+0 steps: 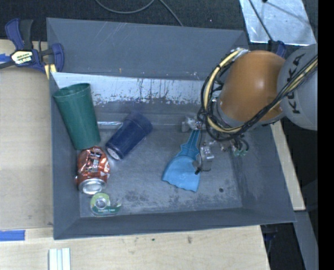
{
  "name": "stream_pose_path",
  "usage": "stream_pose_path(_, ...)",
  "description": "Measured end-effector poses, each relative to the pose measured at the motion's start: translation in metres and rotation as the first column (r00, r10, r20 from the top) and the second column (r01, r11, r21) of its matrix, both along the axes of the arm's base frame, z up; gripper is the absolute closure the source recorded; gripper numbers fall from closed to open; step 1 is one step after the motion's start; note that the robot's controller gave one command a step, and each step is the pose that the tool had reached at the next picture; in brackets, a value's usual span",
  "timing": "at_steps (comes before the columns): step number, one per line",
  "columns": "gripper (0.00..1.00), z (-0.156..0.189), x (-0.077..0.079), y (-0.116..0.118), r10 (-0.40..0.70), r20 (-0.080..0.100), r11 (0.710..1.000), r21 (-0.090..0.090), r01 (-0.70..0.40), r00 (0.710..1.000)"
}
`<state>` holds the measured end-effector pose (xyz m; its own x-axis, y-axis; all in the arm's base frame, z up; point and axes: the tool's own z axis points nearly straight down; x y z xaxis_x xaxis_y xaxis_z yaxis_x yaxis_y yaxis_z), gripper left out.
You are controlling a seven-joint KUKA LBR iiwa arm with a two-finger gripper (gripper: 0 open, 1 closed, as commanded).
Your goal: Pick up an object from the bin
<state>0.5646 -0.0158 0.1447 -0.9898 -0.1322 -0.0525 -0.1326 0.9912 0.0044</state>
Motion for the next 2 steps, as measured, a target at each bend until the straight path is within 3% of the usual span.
stream_pose_path(1, 0.0, -0.036, 0.026, -0.014, 0.123, 0.007, 0.992, -0.008, -0.123, 0.992)
stream_pose_path(2, 0.0, -0.059, 0.023, -0.016, 0.128, 0.01, 0.992, -0.009, -0.127, 0.992)
